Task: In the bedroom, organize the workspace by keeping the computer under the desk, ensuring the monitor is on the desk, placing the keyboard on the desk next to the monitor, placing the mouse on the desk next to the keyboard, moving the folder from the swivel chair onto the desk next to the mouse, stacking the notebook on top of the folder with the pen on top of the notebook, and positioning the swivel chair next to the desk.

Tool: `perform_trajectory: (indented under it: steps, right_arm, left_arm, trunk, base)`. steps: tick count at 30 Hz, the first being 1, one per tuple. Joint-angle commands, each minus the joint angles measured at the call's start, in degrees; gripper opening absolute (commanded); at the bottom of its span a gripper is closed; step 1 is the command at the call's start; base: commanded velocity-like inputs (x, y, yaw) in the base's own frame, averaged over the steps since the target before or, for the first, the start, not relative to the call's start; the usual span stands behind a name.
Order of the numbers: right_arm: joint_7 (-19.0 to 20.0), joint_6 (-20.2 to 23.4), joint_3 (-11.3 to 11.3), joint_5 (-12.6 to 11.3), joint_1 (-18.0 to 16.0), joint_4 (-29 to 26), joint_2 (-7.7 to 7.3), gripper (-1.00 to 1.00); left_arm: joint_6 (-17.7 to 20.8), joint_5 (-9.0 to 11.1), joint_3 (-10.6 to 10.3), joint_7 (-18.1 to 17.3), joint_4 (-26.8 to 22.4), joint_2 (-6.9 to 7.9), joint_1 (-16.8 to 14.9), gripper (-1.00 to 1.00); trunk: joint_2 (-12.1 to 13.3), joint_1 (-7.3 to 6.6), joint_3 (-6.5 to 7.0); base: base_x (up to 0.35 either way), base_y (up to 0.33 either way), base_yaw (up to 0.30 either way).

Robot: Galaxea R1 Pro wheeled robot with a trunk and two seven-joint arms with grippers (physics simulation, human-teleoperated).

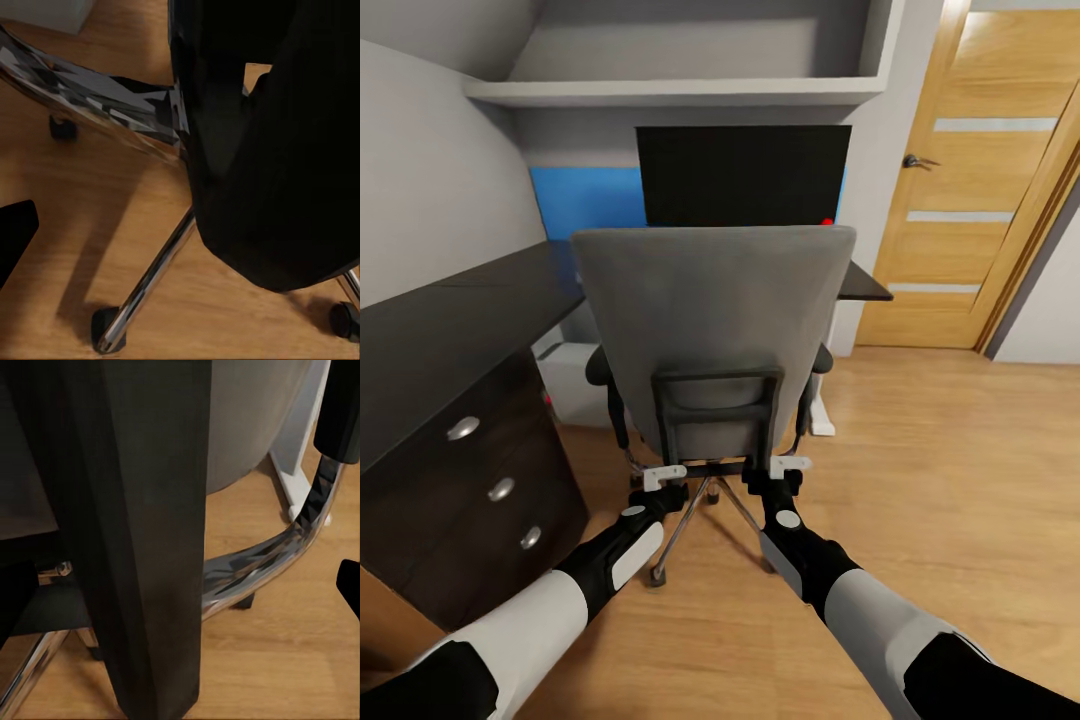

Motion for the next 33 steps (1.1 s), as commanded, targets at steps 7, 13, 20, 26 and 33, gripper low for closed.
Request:
perform_trajectory:
  steps: [7,13,20,26,33]
  right_arm:
    - [-0.26,-0.34,0.47,-0.60,-0.07,0.05,-0.03,1.00]
    - [-0.26,-0.36,0.47,-0.60,-0.07,0.06,-0.03,1.00]
    - [-0.26,-0.35,0.47,-0.60,-0.07,0.06,-0.05,1.00]
    - [-0.26,-0.34,0.47,-0.58,-0.07,0.06,-0.05,1.00]
    - [-0.26,-0.33,0.47,-0.60,-0.07,0.06,-0.08,1.00]
  left_arm:
    - [0.15,0.37,-0.42,0.48,-0.11,0.07,-0.07,1.00]
    - [0.15,0.37,-0.42,0.48,-0.11,0.12,-0.07,1.00]
    - [0.15,0.37,-0.39,0.48,-0.09,0.12,-0.07,1.00]
    - [0.15,0.40,-0.33,0.48,-0.11,0.12,-0.07,1.00]
    - [0.23,0.46,-0.33,0.48,-0.11,0.12,-0.07,1.00]
  trunk:
    - [-0.02,0.03,0.09]
    - [-0.02,0.03,0.17]
    - [-0.02,0.03,0.17]
    - [-0.02,0.03,0.17]
    - [-0.02,0.03,0.17]
  base:
    - [0.328,-0.099,-0.063]
    - [0.328,-0.057,-0.042]
    - [0.328,-0.004,-0.002]
    - [0.140,0.000,0.000]
    - [-0.118,-0.026,0.000]
